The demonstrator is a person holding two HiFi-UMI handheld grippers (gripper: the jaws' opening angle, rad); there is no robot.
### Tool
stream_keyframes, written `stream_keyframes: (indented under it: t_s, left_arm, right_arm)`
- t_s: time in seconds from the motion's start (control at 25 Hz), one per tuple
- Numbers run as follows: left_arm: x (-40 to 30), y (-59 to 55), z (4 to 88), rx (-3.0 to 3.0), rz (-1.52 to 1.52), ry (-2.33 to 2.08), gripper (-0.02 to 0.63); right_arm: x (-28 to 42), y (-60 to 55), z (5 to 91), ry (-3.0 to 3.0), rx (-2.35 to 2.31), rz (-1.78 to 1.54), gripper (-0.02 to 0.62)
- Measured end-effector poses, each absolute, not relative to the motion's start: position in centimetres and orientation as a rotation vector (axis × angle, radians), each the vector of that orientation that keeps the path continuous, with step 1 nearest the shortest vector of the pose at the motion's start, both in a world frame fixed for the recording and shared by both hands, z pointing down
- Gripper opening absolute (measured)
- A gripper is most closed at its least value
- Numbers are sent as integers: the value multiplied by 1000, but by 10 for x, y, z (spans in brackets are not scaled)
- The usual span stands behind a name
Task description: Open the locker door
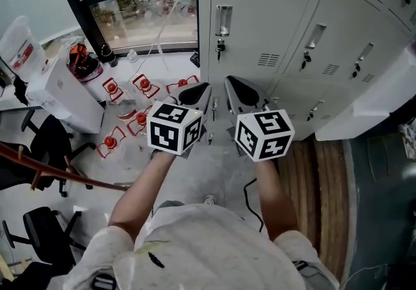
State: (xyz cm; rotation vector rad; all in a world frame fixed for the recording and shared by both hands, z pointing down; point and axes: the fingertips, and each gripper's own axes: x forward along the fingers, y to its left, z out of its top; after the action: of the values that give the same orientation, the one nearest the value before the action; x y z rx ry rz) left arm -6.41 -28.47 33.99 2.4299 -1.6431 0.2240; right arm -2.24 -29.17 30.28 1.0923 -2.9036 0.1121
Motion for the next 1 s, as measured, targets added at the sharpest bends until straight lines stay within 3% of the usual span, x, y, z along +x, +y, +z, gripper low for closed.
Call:
stream_keyframes:
  t_s: [1.0]
  left_arm:
    - [-111,-376,327,2485,146,-1584,6]
  right_arm:
    - [-70,-380,287,-2920,1172,72,5]
